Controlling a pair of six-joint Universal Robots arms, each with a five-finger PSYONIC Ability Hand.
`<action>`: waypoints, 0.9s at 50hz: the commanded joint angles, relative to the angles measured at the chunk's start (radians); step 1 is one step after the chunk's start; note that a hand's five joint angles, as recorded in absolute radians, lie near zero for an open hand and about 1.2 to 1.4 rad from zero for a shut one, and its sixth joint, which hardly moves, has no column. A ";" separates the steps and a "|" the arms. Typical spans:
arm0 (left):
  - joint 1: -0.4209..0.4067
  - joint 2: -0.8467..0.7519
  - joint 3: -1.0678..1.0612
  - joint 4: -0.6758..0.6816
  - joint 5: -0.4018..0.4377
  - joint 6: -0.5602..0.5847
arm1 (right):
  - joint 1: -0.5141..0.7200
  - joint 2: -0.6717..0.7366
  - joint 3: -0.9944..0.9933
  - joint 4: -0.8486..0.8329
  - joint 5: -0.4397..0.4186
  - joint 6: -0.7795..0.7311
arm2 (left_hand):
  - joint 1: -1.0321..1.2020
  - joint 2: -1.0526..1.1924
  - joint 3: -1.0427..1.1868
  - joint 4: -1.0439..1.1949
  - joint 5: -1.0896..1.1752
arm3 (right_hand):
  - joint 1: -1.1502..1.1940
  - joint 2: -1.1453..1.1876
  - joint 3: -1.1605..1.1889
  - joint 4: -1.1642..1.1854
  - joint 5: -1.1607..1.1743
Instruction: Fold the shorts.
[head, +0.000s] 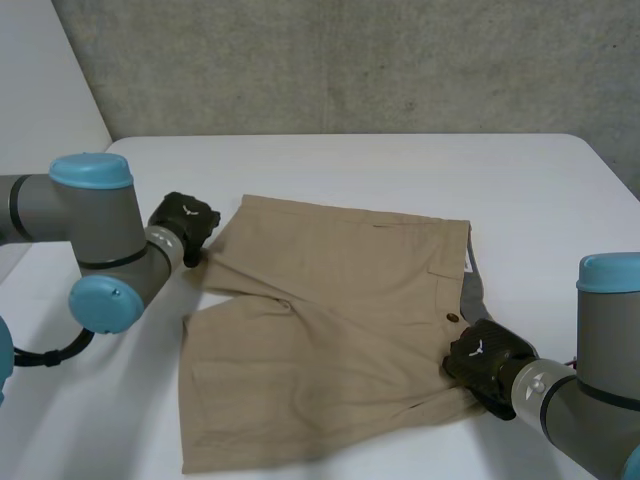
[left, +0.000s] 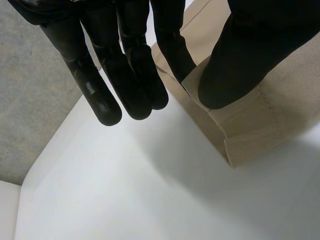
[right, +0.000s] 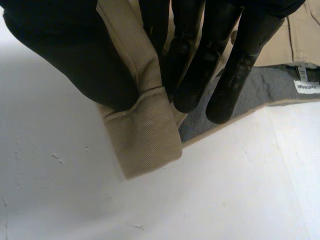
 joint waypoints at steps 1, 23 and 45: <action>-0.001 0.009 -0.033 0.007 -0.049 0.006 | 0.000 -0.002 0.001 0.000 0.000 0.000 | 0.257 0.201 0.206 0.199 0.255 | 0.415 0.221 0.192 0.204 0.223; -0.055 0.277 -0.229 -0.007 -0.080 -0.129 | -0.006 -0.009 -0.057 -0.012 -0.010 0.175 | -0.890 -0.947 -0.941 -0.949 -0.893 | 0.415 0.221 0.192 0.204 0.223; -0.250 0.635 -0.795 -0.145 -0.074 -0.542 | -0.012 0.058 -0.185 -0.120 -0.016 0.592 | -0.711 -0.768 -0.762 -0.770 -0.714 | 0.415 0.221 0.192 0.204 0.223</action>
